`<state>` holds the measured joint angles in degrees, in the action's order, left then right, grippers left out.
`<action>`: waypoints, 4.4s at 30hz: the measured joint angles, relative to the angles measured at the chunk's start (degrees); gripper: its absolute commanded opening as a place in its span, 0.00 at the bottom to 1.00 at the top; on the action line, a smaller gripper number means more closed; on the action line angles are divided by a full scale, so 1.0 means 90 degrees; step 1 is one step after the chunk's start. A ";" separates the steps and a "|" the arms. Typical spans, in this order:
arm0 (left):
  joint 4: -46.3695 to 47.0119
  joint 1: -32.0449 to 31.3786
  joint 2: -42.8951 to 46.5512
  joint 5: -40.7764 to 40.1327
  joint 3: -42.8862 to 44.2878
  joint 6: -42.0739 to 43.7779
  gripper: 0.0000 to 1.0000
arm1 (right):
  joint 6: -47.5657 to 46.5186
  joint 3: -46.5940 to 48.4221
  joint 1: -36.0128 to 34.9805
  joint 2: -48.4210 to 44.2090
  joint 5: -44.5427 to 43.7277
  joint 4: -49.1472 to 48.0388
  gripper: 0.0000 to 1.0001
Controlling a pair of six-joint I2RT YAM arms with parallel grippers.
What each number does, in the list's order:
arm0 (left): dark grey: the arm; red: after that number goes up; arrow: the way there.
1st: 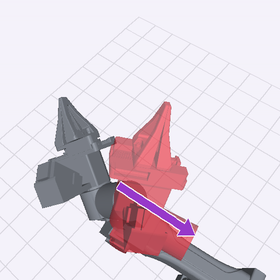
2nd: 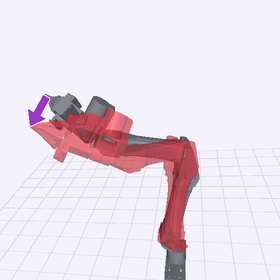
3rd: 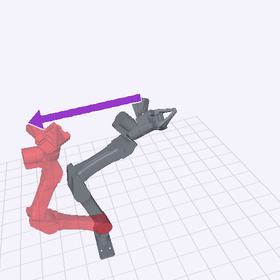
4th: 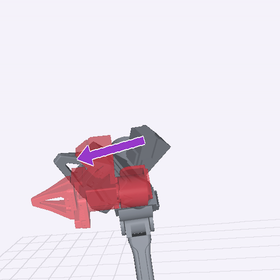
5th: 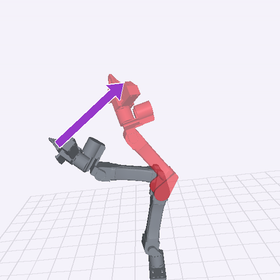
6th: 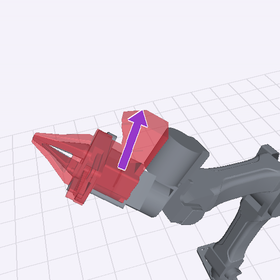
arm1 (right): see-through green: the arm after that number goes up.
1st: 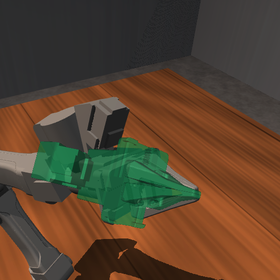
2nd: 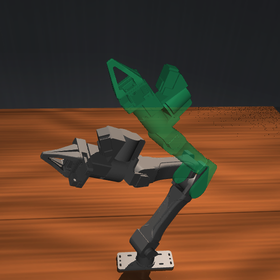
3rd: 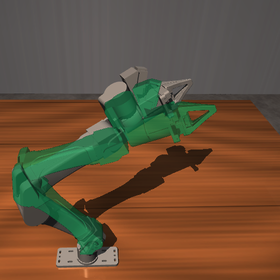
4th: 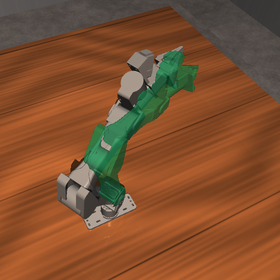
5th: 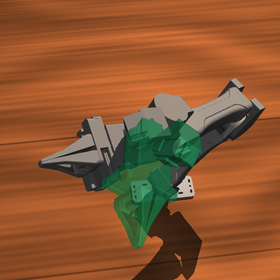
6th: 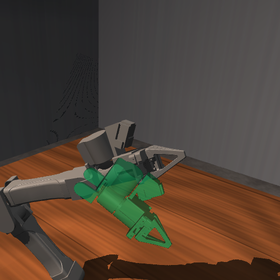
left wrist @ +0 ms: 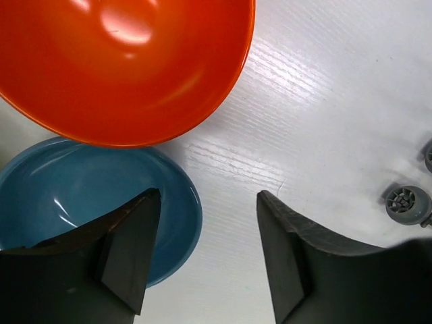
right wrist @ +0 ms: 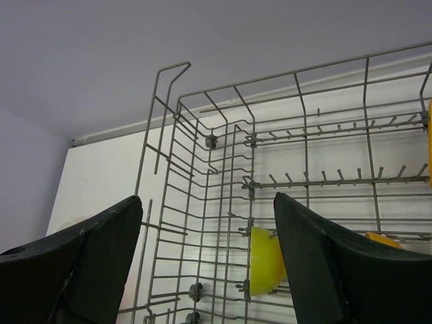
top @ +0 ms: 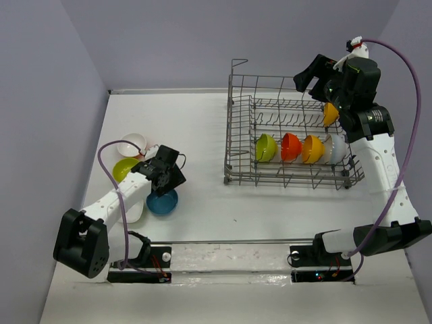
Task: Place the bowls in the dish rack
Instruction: Pick up the bowl from the corner of the board, then place the bowl at the corner of the board, then pick up the bowl from the corner of the board.
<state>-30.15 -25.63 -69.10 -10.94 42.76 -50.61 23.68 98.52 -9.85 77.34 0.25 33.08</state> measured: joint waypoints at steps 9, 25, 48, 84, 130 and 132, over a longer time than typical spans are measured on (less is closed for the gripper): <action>0.0090 -0.0148 -0.0313 -0.0053 0.0002 0.0046 0.59 | -0.0012 0.0000 0.0000 -0.0002 0.0000 0.0000 0.84; 0.0223 -0.0187 -0.0583 -0.0049 0.0002 0.0121 0.12 | -0.0019 0.0000 0.0000 -0.0010 0.0000 0.0000 0.84; 0.0427 -0.0784 -0.1569 -0.0022 0.1171 0.0408 0.00 | -0.0063 0.0000 0.0000 -0.0010 -0.0005 0.0002 0.84; -0.0631 -0.0969 -0.0238 -0.0653 0.1217 0.0442 0.66 | -0.0112 0.0000 0.0000 -0.0095 -0.0005 0.0114 0.85; 0.0520 0.0151 -0.0406 -0.0619 -0.0420 0.0374 0.00 | -0.0117 -0.0007 0.0000 -0.0095 0.0000 0.0119 0.84; 0.0561 0.0153 -0.0406 -0.0597 -0.0423 0.0413 0.00 | -0.0136 -0.0007 0.0000 -0.0095 0.0000 0.0119 0.84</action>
<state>-25.10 -24.25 -72.75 -16.32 38.96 -46.89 22.46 98.45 -9.85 76.49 0.25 34.15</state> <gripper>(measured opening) 0.034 0.844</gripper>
